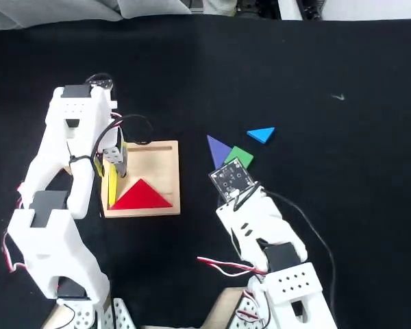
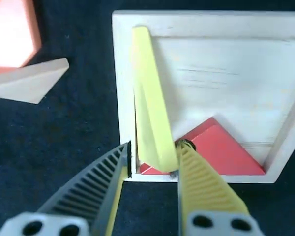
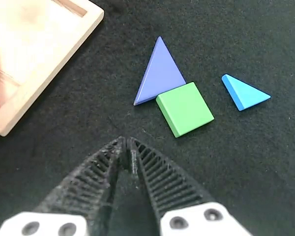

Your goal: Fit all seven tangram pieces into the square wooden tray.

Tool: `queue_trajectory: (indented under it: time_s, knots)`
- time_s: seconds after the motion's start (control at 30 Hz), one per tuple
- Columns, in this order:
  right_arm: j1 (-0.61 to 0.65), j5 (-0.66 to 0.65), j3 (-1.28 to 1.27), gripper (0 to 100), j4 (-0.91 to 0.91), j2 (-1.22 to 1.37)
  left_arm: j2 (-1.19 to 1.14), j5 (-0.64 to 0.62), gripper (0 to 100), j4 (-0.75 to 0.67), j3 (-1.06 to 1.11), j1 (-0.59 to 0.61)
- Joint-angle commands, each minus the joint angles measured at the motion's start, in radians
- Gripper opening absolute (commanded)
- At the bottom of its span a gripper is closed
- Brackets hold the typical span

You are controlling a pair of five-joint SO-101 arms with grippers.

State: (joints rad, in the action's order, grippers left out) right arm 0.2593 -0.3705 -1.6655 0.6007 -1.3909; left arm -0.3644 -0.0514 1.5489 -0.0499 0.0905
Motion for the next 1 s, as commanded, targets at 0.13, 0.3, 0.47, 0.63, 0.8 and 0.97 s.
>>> queue_trajectory:
  time_s: [0.13,0.3,0.47,0.63,0.8,0.97]
  knots:
    - [-0.003,-0.011,0.007,1.2,-0.005,-0.019,0.097,0.002,16,0.000,-0.005,-0.002]
    - [-0.003,-0.011,0.007,1.2,-0.005,-0.019,0.183,0.000,16,0.034,-0.004,-0.045]
    - [-0.003,-0.011,0.007,1.2,-0.005,-0.019,0.209,0.000,16,0.060,-0.015,-0.133]
    - [-0.003,-0.011,0.007,1.2,-0.005,-0.019,0.201,0.000,16,-0.017,-0.035,-0.154]
    - [-0.003,-0.011,0.007,1.2,-0.005,-0.019,0.158,-0.043,16,-0.265,0.033,-0.183]
    - [-0.003,-0.011,0.007,1.2,-0.005,-0.019,0.048,-0.054,16,-0.351,0.056,-0.228]
